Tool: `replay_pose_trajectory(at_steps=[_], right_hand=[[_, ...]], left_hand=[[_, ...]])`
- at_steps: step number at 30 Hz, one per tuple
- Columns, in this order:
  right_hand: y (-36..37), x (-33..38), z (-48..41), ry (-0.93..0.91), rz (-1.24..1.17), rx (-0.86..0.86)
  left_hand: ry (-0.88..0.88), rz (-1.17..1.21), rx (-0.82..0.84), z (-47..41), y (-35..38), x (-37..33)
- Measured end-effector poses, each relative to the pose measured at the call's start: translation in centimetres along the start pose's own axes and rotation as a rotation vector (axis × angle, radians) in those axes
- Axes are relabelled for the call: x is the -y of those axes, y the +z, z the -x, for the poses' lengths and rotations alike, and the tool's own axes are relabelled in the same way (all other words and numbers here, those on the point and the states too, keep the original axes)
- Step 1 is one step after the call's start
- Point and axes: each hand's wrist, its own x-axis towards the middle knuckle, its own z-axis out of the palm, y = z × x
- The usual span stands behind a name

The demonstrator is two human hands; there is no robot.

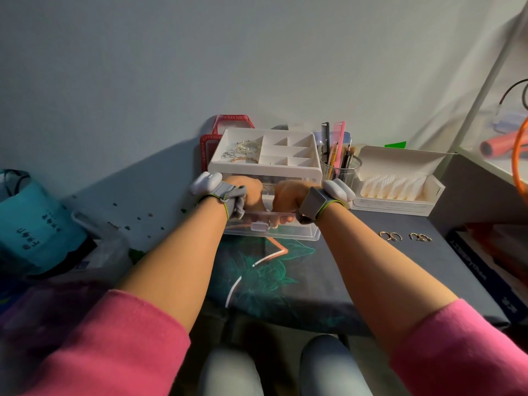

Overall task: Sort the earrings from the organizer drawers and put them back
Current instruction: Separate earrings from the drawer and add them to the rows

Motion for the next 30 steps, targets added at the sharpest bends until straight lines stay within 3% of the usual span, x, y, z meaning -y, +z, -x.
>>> replay_pose_trajectory(at_steps=[4,7,19,24,30], right_hand=[[0.4,-0.2,-0.3,0.000,-0.011,-0.065],[0.4,-0.3,-0.3,-0.006,-0.035,-0.091],[-0.1,0.1,-0.4,0.009,-0.058,-0.029],[0.2,0.1,-0.2,0.011,-0.059,-0.036],[0.3,-0.2,0.1,0.001,-0.135,-0.093]], left_hand=[[-0.002,0.040,0.033,-0.1,0.1,0.2],[-0.019,0.074,-0.033,0.0,0.1,0.1],[-0.056,0.169,-0.001,0.3,-0.1,-0.5],[-0.047,0.172,-0.043,1.3,-0.2,-0.8],[-0.044,0.342,-0.117,1.7,-0.1,-0.8]])
